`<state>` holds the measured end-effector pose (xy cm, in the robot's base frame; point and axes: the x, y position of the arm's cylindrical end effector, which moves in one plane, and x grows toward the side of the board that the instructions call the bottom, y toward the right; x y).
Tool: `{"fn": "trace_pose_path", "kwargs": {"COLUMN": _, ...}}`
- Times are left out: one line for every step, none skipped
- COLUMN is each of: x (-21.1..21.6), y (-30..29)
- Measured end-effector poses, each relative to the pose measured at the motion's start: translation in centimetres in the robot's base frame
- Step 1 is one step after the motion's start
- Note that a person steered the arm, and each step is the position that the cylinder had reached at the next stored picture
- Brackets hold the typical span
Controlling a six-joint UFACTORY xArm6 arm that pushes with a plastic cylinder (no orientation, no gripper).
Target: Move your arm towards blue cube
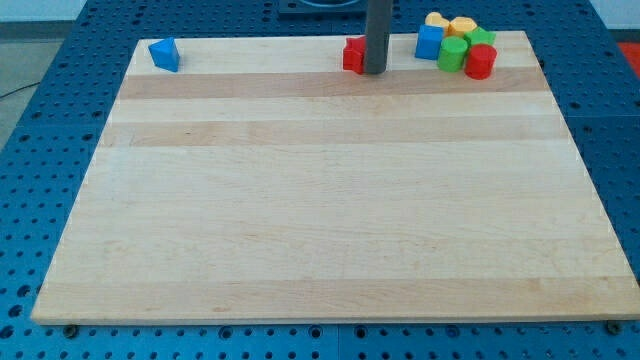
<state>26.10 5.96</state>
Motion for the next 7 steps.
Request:
{"fn": "trace_pose_path", "kwargs": {"x": -0.1, "y": -1.1}}
{"fn": "trace_pose_path", "kwargs": {"x": -0.1, "y": -1.8}}
{"fn": "trace_pose_path", "kwargs": {"x": 0.0, "y": -1.9}}
{"fn": "trace_pose_path", "kwargs": {"x": 1.6, "y": -1.0}}
{"fn": "trace_pose_path", "kwargs": {"x": 3.7, "y": 1.5}}
{"fn": "trace_pose_path", "kwargs": {"x": 4.7, "y": 2.5}}
{"fn": "trace_pose_path", "kwargs": {"x": 3.9, "y": 4.0}}
